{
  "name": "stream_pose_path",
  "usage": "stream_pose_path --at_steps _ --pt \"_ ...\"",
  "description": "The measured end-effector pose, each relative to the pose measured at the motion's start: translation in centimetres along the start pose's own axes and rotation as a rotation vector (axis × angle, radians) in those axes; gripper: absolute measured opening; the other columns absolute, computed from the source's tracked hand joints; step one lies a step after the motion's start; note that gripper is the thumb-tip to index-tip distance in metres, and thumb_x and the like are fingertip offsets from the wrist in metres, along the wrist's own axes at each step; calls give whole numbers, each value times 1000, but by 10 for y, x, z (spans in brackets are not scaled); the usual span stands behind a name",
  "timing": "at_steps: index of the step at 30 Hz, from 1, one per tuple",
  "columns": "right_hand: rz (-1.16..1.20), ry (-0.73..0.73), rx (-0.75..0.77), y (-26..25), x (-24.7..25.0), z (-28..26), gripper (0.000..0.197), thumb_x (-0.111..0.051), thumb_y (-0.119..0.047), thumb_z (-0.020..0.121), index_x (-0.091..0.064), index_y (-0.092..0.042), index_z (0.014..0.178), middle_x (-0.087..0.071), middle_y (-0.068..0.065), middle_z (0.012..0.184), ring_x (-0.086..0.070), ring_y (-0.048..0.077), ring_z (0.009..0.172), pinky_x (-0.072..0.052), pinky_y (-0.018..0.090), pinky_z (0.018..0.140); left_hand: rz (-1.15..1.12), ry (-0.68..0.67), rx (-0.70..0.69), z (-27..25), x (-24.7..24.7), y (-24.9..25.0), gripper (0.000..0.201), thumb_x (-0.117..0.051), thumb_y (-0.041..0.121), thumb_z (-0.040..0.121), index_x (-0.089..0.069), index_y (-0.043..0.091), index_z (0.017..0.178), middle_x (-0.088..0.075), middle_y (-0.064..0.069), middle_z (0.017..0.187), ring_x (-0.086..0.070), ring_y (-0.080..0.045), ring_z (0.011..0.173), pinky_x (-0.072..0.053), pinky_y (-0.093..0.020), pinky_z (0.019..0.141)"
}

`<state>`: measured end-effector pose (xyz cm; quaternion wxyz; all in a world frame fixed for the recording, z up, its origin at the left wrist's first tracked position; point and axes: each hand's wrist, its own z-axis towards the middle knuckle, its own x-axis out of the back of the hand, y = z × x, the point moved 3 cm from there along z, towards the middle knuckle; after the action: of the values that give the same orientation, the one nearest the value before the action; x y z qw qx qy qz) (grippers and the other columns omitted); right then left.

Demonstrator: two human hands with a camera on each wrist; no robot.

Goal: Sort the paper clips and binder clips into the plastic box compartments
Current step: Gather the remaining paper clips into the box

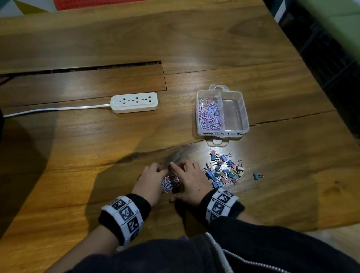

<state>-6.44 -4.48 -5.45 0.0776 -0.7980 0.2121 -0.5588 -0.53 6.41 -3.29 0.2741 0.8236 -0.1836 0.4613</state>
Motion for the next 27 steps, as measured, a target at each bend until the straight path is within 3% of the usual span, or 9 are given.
stream_pose_path --at_steps 5,9,13,16,20,24,27 --pt "87 47 72 -8 6 4 48 -62 -17 80 -48 -19 126 -40 10 126 -38 25 114 -41 38 98 -94 10 83 -4 3 -3 29 -53 12 89 -59 14 117 -51 -8 120 -49 -25 113 -43 -34 95" --pt "108 43 65 -7 9 8 31 -56 -10 84 -55 -11 115 -46 12 121 -43 25 113 -41 39 101 -185 28 122 -5 9 -10 19 -55 14 89 -64 13 105 -56 -7 111 -54 -22 102 -44 -29 84" --pt "125 22 0 -2 10 9 22 -51 -9 87 -58 -9 108 -51 11 116 -45 25 110 -42 40 99 -368 42 168 -5 10 -17 14 -60 11 86 -67 8 97 -61 -2 98 -52 -10 81 -39 -16 69" --pt "204 5 -23 2 12 6 20 -51 -10 87 -59 -7 105 -54 13 113 -48 26 108 -41 39 98 -599 60 212 -1 16 -20 8 -63 5 83 -67 7 90 -64 -5 87 -58 -6 63 -45 -12 55" --pt "410 56 -120 16 16 -4 17 -58 -10 85 -65 -6 100 -63 13 107 -57 21 98 -47 33 93 -718 143 129 20 48 -5 9 -63 2 82 -64 11 82 -63 -3 78 -58 4 51 -45 -11 51" --pt "597 142 -239 33 29 -21 18 -64 -17 82 -66 -1 91 -67 18 92 -61 29 87 -49 40 82 -786 248 18 59 86 38 12 -65 1 80 -66 -1 92 -55 7 65 -52 6 50 -43 -4 45" --pt "746 215 -273 47 46 -33 13 -65 -16 80 -65 -4 86 -65 9 81 -60 20 75 -52 35 72 -887 215 -17 88 98 72 14 -61 0 83 -62 -5 97 -54 4 67 -53 -2 55 -48 -7 47"
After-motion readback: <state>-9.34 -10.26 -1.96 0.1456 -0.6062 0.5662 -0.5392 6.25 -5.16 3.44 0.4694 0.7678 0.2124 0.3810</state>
